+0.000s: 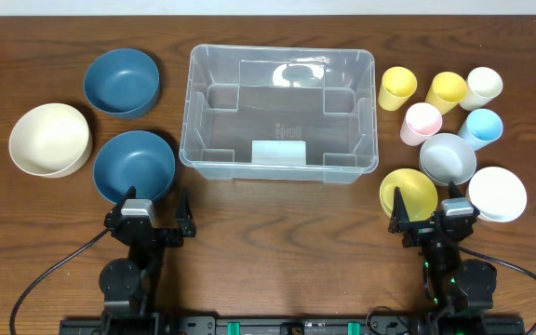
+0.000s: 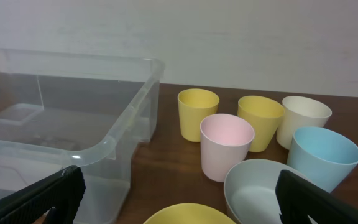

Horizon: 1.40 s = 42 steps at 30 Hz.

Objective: Pack container

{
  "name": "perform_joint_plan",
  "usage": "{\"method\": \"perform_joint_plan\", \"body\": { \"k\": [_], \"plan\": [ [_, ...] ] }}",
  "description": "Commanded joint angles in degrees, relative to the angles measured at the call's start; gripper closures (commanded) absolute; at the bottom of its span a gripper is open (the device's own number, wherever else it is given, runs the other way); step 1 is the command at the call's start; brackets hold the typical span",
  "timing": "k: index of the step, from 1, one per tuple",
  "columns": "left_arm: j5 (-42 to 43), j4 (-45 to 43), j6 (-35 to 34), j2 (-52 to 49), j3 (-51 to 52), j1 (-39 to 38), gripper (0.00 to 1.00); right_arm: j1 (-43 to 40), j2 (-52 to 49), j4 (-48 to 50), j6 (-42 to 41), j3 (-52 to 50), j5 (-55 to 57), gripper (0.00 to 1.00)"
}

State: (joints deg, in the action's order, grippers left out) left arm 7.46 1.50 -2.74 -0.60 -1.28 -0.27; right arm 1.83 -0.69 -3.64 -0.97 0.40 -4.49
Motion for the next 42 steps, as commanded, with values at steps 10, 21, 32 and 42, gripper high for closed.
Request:
{"method": "perform_joint_plan", "body": {
  "k": [10, 21, 32, 42],
  "plan": [
    [0.6, 1.9, 0.5, 0.3, 1.0, -0.2, 0.02, -0.4, 0.3, -0.3, 0.7, -0.1, 0.0, 0.01],
    [0.6, 1.9, 0.5, 0.3, 1.0, -0.2, 0.02, -0.4, 0.3, 1.8, 0.7, -0.1, 0.8, 0.01],
    [0.6, 1.9, 0.5, 0.3, 1.0, -0.2, 0.02, -0.4, 0.3, 1.1, -11.2, 9.3, -4.6, 0.01],
    [0.6, 1.9, 0.5, 0.3, 1.0, -0.2, 0.02, -0.4, -20.2, -27.8, -13.9, 38.7, -2.8, 0.01]
  ]
}}
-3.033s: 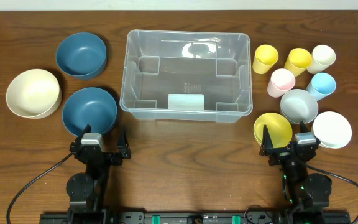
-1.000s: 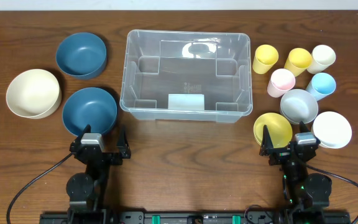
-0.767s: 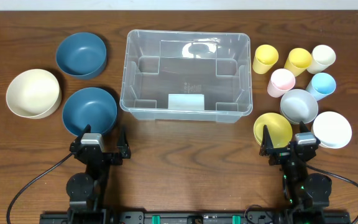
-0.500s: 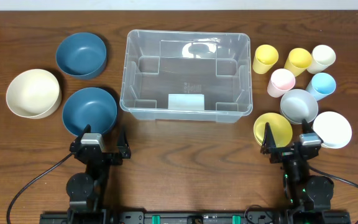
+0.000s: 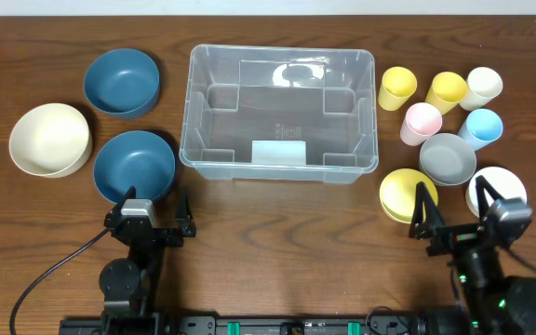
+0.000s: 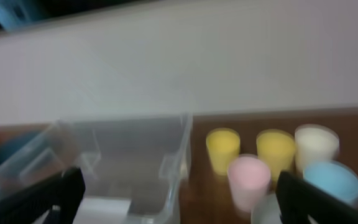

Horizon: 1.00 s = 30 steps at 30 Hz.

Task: Pack container
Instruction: 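Move the right gripper to the yellow bowl rim and grasp it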

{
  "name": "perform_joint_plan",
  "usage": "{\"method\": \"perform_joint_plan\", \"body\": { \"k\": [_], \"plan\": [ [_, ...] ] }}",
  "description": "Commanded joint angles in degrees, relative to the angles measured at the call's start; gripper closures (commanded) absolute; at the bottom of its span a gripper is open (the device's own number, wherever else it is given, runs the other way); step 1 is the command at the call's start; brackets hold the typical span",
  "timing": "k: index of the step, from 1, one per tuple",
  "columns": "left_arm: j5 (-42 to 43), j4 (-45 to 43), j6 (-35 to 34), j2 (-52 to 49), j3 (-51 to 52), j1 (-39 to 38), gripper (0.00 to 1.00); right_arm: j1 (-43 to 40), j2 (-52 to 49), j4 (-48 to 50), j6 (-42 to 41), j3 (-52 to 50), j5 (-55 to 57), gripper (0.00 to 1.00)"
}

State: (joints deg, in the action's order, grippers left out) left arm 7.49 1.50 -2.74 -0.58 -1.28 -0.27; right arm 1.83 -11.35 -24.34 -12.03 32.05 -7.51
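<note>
The clear plastic container [image 5: 277,107] stands empty at the table's middle and shows blurred at the left of the right wrist view [image 6: 123,162]. To its right stand two yellow cups [image 5: 397,88] [image 5: 446,91], a cream cup [image 5: 483,87], a pink cup [image 5: 422,123] and a light blue cup [image 5: 481,127]. In front of them lie a grey bowl [image 5: 448,158], a yellow bowl [image 5: 404,195] and a white bowl [image 5: 499,189]. My right gripper [image 5: 452,207] is open between the yellow and white bowls, holding nothing. My left gripper [image 5: 149,214] is open just in front of a blue bowl [image 5: 135,166].
On the left sit a second blue bowl [image 5: 122,82] and a cream bowl [image 5: 50,140]. Cables run from both arm bases along the table's front edge. A pale wall rises behind the table in the right wrist view.
My right gripper has shifted to the right and slightly nearer the front edge, and its camera now sits higher, its picture blurred. It stays open. The left arm and all objects have not moved.
</note>
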Motion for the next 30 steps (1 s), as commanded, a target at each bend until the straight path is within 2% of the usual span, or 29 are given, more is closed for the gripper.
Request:
{"method": "perform_joint_plan", "body": {
  "k": [1, 6, 12, 19, 26, 30],
  "plan": [
    [0.6, 1.9, 0.5, 0.2, 1.0, -0.2, 0.02, -0.4, -13.0, -10.4, -3.3, 9.6, 0.0, 0.01],
    [0.6, 1.9, 0.5, 0.2, 1.0, -0.2, 0.02, -0.4, -28.0, -25.1, -3.3, 20.0, -2.1, 0.01],
    [0.6, 1.9, 0.5, 0.2, 1.0, -0.2, 0.02, -0.4, -37.1, -32.4, -3.2, 21.3, 0.3, 0.01],
    [0.6, 1.9, 0.5, 0.2, 1.0, -0.2, 0.02, -0.4, -41.6, -39.8, -9.0, 21.3, 5.2, 0.01],
    [0.6, 1.9, 0.5, 0.2, 1.0, -0.2, 0.02, -0.4, -43.4, -40.7, -11.2, 21.0, 1.2, 0.01],
    [0.6, 1.9, 0.5, 0.2, 1.0, -0.2, 0.02, -0.4, -44.1, -41.0, -13.8, 21.0, 3.5, 0.01]
  ]
}}
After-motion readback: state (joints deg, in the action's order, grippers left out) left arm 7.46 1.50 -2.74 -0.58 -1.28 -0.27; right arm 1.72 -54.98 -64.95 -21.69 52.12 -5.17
